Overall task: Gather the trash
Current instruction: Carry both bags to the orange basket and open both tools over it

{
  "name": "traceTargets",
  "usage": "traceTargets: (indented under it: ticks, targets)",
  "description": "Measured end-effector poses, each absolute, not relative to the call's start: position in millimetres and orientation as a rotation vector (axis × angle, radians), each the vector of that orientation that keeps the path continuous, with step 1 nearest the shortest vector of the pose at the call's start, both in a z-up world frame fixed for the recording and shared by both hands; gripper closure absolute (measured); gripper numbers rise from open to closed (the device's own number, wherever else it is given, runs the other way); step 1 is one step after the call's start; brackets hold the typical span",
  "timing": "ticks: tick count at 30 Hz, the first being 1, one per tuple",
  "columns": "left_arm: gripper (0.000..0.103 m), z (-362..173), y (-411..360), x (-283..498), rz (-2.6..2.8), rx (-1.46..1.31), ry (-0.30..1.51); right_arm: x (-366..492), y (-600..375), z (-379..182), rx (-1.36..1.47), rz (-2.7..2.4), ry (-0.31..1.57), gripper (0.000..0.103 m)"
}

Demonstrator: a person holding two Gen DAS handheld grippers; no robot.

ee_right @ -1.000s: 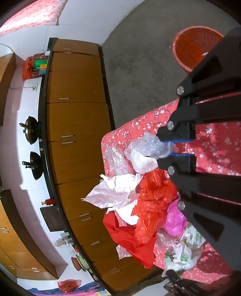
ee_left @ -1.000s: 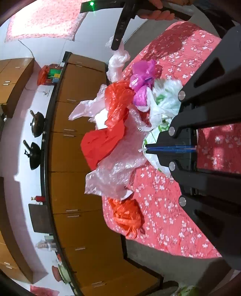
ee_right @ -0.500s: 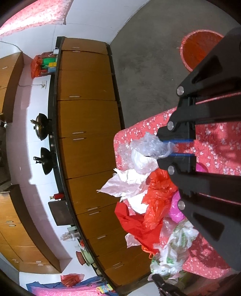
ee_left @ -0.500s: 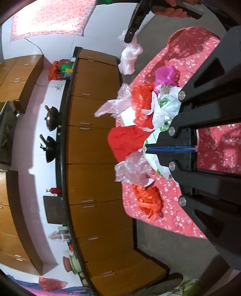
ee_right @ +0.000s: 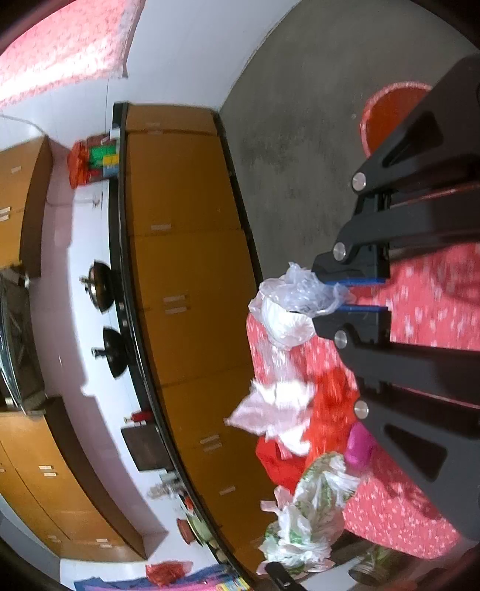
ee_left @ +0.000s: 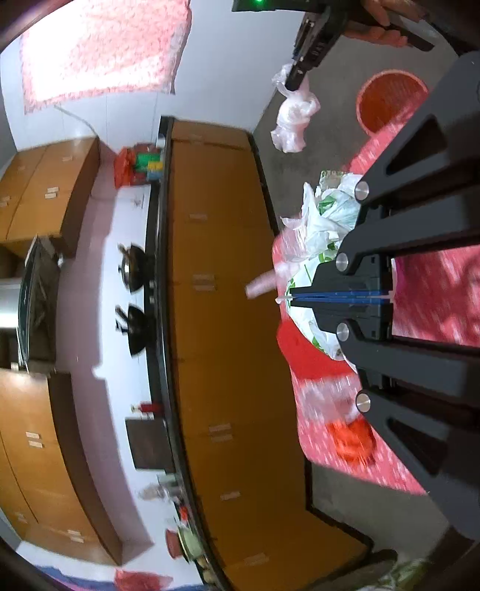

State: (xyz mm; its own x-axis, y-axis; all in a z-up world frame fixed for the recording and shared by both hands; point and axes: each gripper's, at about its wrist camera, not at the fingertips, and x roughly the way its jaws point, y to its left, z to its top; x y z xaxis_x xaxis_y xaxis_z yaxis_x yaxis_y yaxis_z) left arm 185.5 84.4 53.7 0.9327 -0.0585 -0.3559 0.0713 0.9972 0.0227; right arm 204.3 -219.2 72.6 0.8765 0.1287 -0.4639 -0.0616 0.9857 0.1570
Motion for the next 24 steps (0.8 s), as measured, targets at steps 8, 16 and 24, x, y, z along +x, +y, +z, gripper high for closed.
traceTargets:
  ticks: [8, 16, 24]
  targets:
    - [0.103, 43.7, -14.3, 222.2, -0.228, 0.051, 0.367, 191.8, -318.7, 50.6, 0.175, -0.077, 0.514, 0.094]
    - [0.103, 7.4, -132.8, 246.3, -0.404, 0.074, 0.432, 177.8, -410.3, -2.7, 0.217, -0.247, 0.595, 0.094]
    - [0.103, -56.7, -229.7, 261.2, -0.487, 0.151, 0.557, 176.0, -468.2, -60.2, 0.239, -0.336, 0.688, 0.094]
